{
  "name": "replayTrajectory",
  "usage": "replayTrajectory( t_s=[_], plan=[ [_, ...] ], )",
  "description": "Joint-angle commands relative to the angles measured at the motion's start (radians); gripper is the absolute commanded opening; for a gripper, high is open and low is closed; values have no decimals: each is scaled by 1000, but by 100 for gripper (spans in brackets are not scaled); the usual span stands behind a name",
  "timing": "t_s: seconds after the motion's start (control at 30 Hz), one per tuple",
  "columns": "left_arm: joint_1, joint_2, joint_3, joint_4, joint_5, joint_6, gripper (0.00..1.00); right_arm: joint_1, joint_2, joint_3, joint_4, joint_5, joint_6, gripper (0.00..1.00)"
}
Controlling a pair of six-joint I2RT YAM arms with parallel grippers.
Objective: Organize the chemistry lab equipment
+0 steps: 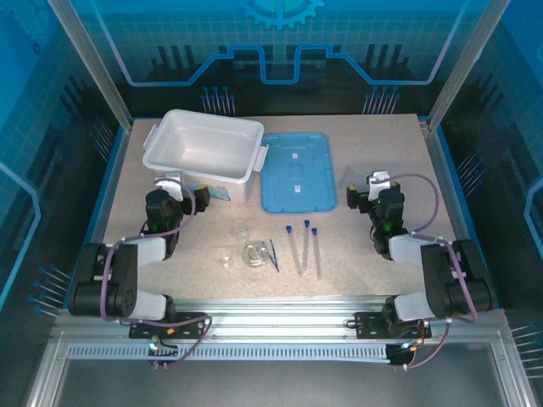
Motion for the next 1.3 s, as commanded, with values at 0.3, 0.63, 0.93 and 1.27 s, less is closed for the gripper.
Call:
replayTrajectory(
  t_s=[0.3,0.63,0.93,1.27],
  plan=[
    [-211,-250,169,-649,-284,-46,99,56,-143,375,-890,349,463,100],
    [-309,-413,225,-980,-316,-348,99,317,-163,542,-1176,281,449,99],
    [-462,-444,259,-1098,-296,-359,99,555,-97,618,-1331,113,396,91],
    [-602,-367,322,-1069,-304,-337,86,605,39,595,-1407,33,525,66]
  ],
)
